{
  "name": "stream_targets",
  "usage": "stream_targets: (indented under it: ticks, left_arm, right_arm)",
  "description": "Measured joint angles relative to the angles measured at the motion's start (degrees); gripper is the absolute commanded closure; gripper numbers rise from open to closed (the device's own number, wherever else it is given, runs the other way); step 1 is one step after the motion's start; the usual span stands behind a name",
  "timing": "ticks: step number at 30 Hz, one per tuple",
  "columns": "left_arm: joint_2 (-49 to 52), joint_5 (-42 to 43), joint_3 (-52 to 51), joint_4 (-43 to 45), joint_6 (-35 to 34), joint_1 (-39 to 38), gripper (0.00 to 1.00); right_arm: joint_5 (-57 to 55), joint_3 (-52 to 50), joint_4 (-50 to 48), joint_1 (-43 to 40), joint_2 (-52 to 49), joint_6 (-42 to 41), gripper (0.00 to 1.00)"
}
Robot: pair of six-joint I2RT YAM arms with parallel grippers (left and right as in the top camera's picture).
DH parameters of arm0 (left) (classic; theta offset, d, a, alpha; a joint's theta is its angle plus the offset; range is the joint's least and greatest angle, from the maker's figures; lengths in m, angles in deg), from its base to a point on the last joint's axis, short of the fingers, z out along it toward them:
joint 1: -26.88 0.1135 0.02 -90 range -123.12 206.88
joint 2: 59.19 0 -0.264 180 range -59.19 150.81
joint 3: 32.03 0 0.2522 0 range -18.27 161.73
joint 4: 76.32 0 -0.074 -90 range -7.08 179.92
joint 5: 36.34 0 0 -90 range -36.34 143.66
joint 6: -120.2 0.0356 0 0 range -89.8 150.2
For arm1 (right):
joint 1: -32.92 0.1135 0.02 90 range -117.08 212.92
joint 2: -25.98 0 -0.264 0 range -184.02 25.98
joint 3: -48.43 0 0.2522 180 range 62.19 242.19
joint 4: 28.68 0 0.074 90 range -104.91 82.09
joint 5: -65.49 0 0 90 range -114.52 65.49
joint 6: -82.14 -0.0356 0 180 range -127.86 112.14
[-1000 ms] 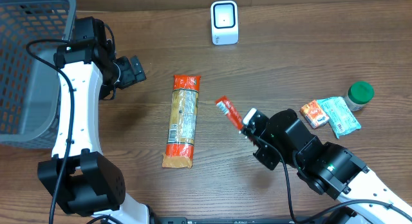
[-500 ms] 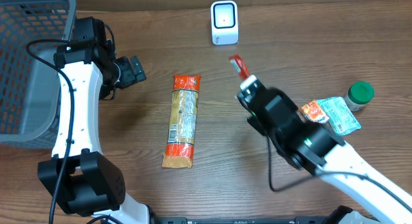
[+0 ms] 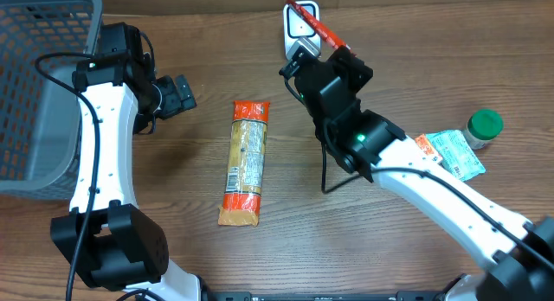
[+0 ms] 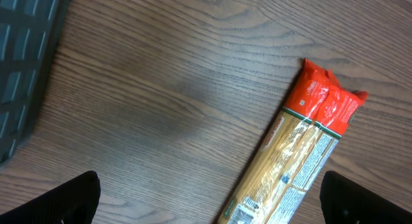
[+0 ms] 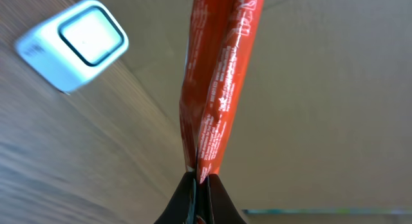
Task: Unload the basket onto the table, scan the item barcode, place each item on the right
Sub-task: 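Hold the red stick in front of the scanner window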
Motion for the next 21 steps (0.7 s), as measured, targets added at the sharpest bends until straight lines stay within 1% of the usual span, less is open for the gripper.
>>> stream_targets:
  ticks: [2,8,21]
  left_arm:
    - [0.0,0.0,0.0,0.0,0.0,0.0,0.0]
    - [0.0,0.0,0.0,0.0,0.0,0.0,0.0]
    - [0.0,0.0,0.0,0.0,0.0,0.0,0.0]
  right_arm:
    - [-0.5,0.0,-2.3,-0.7,-1.7,2.6,0.97]
    - [-1.2,0.1,-13.2,-3.3,-9.6,10.3,0.97]
    - [3.9,0.2,-35.7,-8.0,-25.2,21.8,0.97]
